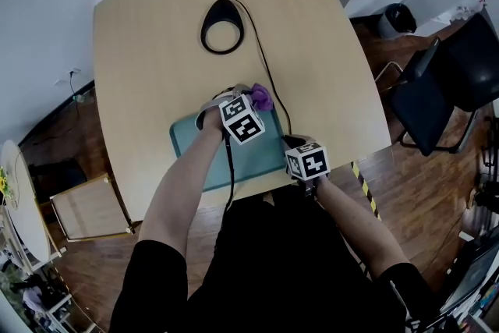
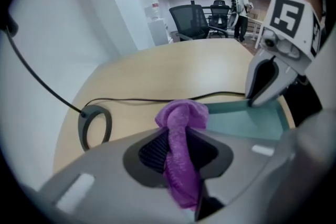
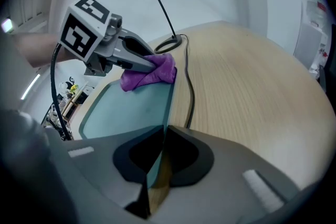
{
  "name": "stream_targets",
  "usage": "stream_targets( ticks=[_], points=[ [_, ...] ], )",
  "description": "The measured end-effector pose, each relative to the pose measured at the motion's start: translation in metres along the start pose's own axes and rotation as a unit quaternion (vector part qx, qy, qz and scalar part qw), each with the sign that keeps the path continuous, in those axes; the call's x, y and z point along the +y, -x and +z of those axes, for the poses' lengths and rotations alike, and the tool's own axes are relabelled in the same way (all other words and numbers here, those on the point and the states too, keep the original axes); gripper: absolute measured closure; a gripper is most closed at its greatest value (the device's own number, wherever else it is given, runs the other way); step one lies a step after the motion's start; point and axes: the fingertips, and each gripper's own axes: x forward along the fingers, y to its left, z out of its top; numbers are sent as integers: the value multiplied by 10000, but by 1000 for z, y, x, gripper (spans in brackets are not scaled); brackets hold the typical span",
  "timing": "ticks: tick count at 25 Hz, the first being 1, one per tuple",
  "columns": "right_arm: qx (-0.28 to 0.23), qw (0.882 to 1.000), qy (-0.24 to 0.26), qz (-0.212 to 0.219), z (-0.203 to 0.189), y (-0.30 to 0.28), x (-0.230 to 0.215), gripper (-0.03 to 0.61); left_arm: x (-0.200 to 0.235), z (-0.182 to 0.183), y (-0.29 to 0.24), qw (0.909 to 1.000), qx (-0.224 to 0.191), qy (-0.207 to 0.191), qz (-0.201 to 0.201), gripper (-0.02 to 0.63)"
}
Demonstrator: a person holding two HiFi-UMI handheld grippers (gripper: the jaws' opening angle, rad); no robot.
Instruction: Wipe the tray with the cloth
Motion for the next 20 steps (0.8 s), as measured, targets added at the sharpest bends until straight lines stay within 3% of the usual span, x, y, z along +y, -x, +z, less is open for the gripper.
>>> stream_targets(
  ticks=[6, 9, 13, 17, 20],
  points=[
    [-3, 10000, -27, 30, -2, 0, -2, 552, -32, 0, -8, 9974, -188, 471, -516, 499],
    [-28, 10000, -22, 34, -5, 1, -5, 552, -69, 2, -2, 9942, -245, 563, -887, 499],
    [-19, 10000, -21, 15, -8, -1, -10, 552, -139, -2, 12, 9884, -322, 328, -1446, 499],
    [37, 10000, -67, -3, -9, -2, -13, 552, -186, -14, 25, 9869, -404, 86, -1562, 499],
    [61, 10000, -53, -17, -7, -3, -12, 552, -215, -20, 33, 9848, -443, -315, -1648, 499]
  ],
)
